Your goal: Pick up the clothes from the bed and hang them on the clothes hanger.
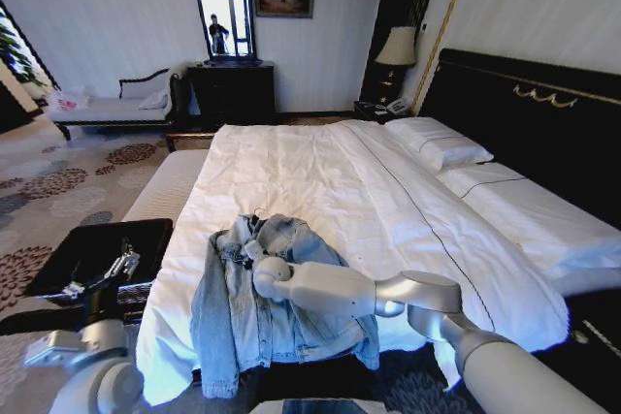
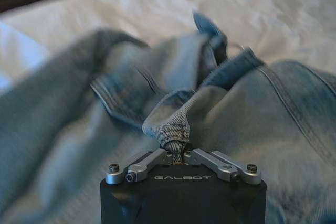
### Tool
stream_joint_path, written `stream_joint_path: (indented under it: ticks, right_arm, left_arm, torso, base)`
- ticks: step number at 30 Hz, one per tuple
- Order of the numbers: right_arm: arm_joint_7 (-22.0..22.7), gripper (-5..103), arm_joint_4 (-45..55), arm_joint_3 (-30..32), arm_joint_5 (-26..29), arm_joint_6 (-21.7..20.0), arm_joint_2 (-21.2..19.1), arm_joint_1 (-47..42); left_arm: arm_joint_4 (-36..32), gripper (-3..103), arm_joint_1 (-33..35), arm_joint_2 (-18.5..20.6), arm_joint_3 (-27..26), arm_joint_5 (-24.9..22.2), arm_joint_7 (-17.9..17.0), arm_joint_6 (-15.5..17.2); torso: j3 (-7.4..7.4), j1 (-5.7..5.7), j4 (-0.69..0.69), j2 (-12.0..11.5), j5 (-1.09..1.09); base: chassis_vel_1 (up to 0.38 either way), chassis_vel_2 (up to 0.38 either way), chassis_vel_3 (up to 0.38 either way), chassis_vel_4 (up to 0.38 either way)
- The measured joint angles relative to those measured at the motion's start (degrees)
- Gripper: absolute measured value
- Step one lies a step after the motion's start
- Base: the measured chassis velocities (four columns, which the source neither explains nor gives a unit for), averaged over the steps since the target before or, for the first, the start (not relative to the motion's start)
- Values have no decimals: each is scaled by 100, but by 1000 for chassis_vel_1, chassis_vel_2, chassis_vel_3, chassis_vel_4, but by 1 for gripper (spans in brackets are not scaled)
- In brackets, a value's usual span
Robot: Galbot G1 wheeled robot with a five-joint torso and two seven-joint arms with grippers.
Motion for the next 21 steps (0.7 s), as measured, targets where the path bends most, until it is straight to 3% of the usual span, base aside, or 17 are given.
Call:
stream_joint_path:
  ticks: [3,6,8,9,11,12,14,17,19,21]
  right_arm:
    - [75,5,-10,16,-228,10,-68,-112]
    - [162,21,186,37,-501,-59,-243,-128]
    - [307,26,426,17,-491,-176,-360,-89]
    - [476,26,733,-7,-388,-309,-479,-37]
    - [937,37,1523,-49,166,-743,-799,88]
    - [937,37,1523,-49,166,-743,-799,88]
    - [1148,48,2222,-55,551,-1018,-1163,218]
    - [1012,58,2517,31,529,-1066,-1288,340]
    - [703,70,2251,144,92,-948,-1005,417]
    - [558,70,2047,164,-186,-889,-854,440]
  left_arm:
    - [0,100,-8,-27,91,76,2,-5]
    - [-9,100,-18,-45,162,143,4,-5]
    - [-13,100,-21,-45,162,153,4,-5]
    - [-14,100,-22,-45,158,156,4,-4]
    - [-15,100,-26,-38,132,156,4,4]
    - [-15,100,-26,-38,132,156,4,4]
    - [-15,100,-41,-33,125,156,4,19]
    - [-4,100,-74,-33,132,158,4,39]
    - [22,100,-112,-41,166,191,4,53]
    - [29,100,-119,-45,177,209,3,54]
  torso:
    - [0,0,0,0,1]
    - [0,0,1,0,1]
    - [0,0,1,0,1]
    - [0,1,1,0,1]
    - [0,0,2,0,1]
    - [0,0,2,0,1]
    - [0,0,-1,0,1]
    - [-1,-1,-3,1,1]
    - [0,-1,0,1,1]
    - [0,-1,3,1,1]
  base:
    - [0,0,0,0]
    - [0,0,0,0]
    - [0,0,0,0]
    - [0,0,0,0]
    - [0,0,0,0]
    - [0,0,0,0]
    - [0,0,0,0]
    - [0,0,0,0]
    - [0,0,0,0]
    - [0,0,0,0]
